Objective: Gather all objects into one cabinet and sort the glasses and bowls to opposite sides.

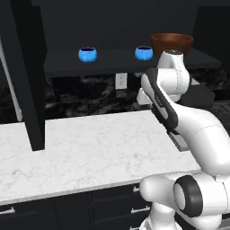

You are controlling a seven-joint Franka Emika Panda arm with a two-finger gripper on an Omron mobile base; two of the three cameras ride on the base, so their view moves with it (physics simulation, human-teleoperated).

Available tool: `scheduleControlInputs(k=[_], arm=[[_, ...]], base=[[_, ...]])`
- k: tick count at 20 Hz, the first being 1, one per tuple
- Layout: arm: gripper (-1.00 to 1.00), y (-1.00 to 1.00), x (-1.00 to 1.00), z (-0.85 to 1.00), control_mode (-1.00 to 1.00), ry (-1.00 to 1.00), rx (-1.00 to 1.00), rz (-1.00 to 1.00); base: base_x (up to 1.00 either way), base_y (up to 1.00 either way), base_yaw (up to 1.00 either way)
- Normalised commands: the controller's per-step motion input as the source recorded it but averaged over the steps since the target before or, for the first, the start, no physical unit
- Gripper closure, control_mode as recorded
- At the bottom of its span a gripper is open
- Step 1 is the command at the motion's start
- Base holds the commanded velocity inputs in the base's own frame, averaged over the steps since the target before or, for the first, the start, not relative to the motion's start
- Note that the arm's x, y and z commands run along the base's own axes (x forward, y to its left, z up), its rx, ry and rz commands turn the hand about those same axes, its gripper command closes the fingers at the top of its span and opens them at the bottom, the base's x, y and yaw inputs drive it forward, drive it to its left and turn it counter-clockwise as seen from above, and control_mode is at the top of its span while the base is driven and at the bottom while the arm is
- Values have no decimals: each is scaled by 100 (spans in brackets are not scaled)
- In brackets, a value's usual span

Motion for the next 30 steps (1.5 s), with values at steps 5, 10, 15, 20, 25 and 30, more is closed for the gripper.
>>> scheduleControlInputs(k=[5,10,15,20,25,30], arm=[[-100,-4,-65,0,-100,-17,-1,-3],[-100,0,-80,0,100,-28,-4,-4],[-100,0,0,0,100,0,0,0],[-100,0,0,0,100,0,0,0],[-100,0,0,0,100,0,0,0],[-100,0,0,0,100,0,0,0]], base=[[0,0,0],[-20,-3,-1],[-98,-38,-6],[-85,-100,-3],[-21,-100,0],[0,-100,0]])
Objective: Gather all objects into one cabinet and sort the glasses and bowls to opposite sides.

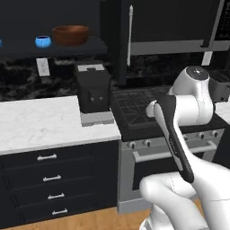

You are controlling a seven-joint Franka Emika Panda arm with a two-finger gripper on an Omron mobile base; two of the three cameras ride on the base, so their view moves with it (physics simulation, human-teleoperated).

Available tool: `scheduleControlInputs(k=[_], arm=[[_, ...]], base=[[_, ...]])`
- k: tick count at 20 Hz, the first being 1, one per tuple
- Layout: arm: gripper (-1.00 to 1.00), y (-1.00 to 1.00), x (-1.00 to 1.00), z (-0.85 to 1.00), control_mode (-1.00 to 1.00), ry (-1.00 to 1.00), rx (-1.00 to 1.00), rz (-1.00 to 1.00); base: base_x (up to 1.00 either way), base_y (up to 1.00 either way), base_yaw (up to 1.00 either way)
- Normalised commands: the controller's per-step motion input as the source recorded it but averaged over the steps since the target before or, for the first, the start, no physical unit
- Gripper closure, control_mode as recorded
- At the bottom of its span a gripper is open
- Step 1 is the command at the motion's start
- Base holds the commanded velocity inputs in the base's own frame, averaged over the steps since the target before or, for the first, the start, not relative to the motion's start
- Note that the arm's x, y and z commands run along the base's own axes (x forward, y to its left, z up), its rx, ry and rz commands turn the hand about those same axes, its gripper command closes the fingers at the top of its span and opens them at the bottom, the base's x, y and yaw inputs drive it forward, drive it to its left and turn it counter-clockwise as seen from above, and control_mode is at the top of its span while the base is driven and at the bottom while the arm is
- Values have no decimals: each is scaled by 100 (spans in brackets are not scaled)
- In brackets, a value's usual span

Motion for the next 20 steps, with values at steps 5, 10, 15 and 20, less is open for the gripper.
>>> scheduleControlInputs(k=[5,10,15,20], arm=[[-100,0,0,0,100,0,0,0],[-100,0,0,0,100,0,0,0],[-100,0,0,0,100,0,0,0],[-100,0,0,0,100,0,0,0]], base=[[24,-100,0],[27,-100,1],[3,-100,3],[0,-100,5]])
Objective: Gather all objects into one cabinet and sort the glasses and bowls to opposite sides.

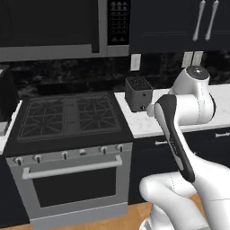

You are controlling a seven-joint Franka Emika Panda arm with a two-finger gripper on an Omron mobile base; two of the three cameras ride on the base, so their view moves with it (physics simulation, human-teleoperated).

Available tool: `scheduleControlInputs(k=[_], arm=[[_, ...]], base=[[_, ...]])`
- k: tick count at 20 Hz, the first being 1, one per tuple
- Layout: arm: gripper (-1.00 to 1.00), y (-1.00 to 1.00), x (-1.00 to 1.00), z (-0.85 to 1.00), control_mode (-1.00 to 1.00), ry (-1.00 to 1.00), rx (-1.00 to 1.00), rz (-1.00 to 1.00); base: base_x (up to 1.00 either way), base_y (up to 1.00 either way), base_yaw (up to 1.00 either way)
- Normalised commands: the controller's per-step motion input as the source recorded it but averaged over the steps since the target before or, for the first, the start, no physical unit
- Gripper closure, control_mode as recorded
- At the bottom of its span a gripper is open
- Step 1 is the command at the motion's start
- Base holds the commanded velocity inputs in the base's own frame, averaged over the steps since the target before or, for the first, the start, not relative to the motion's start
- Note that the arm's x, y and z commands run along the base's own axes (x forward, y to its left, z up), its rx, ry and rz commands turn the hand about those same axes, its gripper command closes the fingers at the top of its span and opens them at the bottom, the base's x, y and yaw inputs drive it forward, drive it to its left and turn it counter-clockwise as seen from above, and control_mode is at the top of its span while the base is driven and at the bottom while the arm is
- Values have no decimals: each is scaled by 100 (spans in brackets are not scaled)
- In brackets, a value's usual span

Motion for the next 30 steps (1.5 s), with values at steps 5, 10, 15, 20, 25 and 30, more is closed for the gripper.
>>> scheduleControlInputs(k=[5,10,15,20,25,30], arm=[[-100,0,0,0,100,0,0,0],[-100,0,0,0,100,0,0,0],[-100,0,0,0,100,0,0,0],[-100,0,0,0,100,0,0,0],[-100,0,0,0,100,0,0,0],[-100,0,0,0,100,0,0,0]], base=[[20,-100,3],[71,-100,-2],[0,-100,0],[-90,-100,10],[-77,-92,14],[2,-100,10]])
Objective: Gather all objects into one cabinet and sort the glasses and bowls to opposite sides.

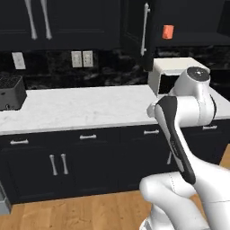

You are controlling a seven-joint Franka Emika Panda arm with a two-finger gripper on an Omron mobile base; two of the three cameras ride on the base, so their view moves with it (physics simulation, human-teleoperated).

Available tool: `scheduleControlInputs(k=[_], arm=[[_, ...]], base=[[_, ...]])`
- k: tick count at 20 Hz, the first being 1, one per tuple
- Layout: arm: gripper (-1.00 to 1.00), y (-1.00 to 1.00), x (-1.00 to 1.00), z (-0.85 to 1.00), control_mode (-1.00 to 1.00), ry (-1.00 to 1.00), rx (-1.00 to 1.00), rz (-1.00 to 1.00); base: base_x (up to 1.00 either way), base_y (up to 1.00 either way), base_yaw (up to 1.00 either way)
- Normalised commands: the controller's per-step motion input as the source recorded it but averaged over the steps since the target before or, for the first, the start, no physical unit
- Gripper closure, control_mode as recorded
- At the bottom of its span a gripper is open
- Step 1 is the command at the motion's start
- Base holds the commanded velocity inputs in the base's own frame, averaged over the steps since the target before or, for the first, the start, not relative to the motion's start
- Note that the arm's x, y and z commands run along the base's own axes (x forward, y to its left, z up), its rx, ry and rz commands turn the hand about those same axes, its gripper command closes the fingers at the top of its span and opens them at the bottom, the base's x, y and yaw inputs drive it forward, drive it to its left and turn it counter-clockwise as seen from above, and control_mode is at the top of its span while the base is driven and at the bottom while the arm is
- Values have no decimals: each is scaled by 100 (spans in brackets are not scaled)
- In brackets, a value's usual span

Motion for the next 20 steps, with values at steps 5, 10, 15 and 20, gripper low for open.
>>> scheduleControlInputs(k=[5,10,15,20], arm=[[-100,0,0,0,100,0,0,0],[-100,0,0,0,100,0,0,0],[-100,0,0,0,100,0,0,0],[-100,0,0,0,100,0,0,0]], base=[[60,-97,5],[93,-38,-3],[55,-3,-14],[33,-5,-23]])
